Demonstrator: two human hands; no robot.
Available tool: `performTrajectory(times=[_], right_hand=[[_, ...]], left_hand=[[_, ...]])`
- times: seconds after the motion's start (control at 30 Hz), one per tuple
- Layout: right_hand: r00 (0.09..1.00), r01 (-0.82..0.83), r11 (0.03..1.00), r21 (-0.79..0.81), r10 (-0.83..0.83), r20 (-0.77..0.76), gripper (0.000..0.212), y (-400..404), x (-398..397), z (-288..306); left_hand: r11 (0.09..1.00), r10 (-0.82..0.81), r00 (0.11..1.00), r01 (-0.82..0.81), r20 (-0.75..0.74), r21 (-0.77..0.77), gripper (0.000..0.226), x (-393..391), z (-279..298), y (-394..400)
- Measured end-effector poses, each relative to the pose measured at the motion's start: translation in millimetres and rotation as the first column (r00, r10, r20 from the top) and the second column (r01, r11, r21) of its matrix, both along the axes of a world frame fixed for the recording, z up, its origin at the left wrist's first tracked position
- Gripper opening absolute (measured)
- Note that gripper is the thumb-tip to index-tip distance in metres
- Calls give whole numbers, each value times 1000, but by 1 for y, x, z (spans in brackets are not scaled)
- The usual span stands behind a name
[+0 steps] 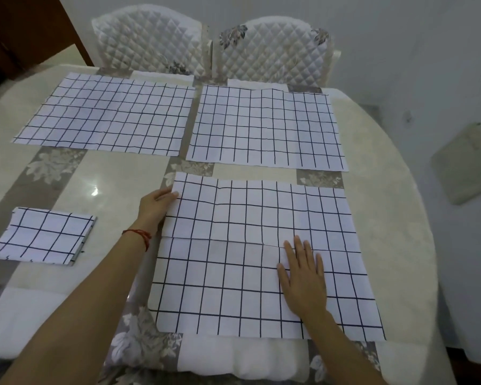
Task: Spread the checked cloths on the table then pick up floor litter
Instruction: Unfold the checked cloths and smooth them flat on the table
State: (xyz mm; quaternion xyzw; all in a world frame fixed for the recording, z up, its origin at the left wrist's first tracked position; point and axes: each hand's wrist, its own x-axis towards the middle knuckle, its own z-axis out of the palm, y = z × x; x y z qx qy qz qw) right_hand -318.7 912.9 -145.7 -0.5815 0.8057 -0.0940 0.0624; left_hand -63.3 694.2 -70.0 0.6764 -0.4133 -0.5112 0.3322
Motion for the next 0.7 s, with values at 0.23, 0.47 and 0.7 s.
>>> performTrajectory(times=[0.23, 0.47, 0.7], right_hand=[[999, 12, 1000, 12, -12, 31, 64, 0, 1, 3], [1000, 9, 999, 31, -10, 13, 71, -1, 3, 7], [1000, -8, 999, 40, 8, 13, 79, 0, 4, 11]], left_hand=[[970, -175, 979, 152, 109, 189, 24, 33, -3, 61], [931, -289, 938, 229, 192, 284, 27, 61, -1, 133], [908, -342, 907, 250, 247, 337, 33, 77, -9, 170]])
